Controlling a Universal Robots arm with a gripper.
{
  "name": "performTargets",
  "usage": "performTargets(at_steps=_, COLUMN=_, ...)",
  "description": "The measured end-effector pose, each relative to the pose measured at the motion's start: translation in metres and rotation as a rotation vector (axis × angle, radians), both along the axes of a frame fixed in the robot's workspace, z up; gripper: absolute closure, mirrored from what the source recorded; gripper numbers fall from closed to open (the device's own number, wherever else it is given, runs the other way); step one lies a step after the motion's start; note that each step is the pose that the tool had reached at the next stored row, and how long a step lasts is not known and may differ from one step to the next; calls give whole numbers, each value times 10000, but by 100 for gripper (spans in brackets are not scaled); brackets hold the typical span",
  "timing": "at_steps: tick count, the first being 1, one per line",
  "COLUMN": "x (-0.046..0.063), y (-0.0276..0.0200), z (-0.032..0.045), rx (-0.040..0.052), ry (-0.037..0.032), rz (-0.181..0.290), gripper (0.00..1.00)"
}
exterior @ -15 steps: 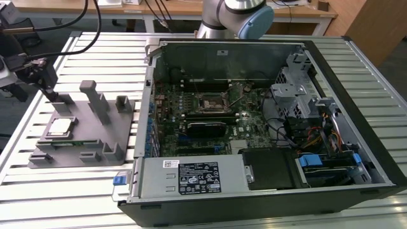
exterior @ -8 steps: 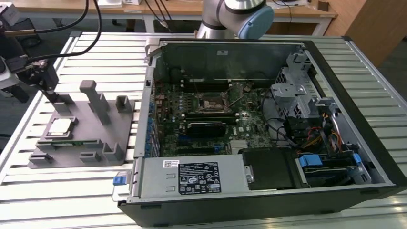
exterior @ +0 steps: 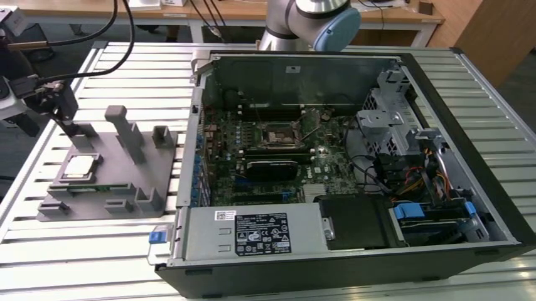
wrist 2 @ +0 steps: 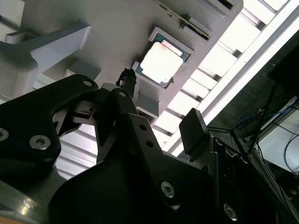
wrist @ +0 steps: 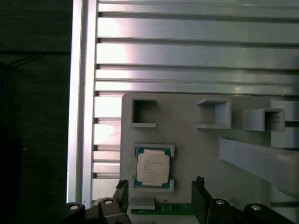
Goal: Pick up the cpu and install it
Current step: 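Pick up the cpu and move it towards the insertion slot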
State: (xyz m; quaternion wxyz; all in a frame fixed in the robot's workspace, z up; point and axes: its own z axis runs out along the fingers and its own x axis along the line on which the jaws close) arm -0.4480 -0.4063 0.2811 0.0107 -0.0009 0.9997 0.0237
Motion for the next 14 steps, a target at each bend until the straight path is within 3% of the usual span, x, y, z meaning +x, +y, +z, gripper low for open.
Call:
performTargets(at_steps=11, x=-1, y=0, z=-66, rx=0, ry=0, rz=1, gripper=35)
performTargets(at_steps=14, x=-2, y=1, z=-103, rx=0, ry=45, rz=6, gripper=35)
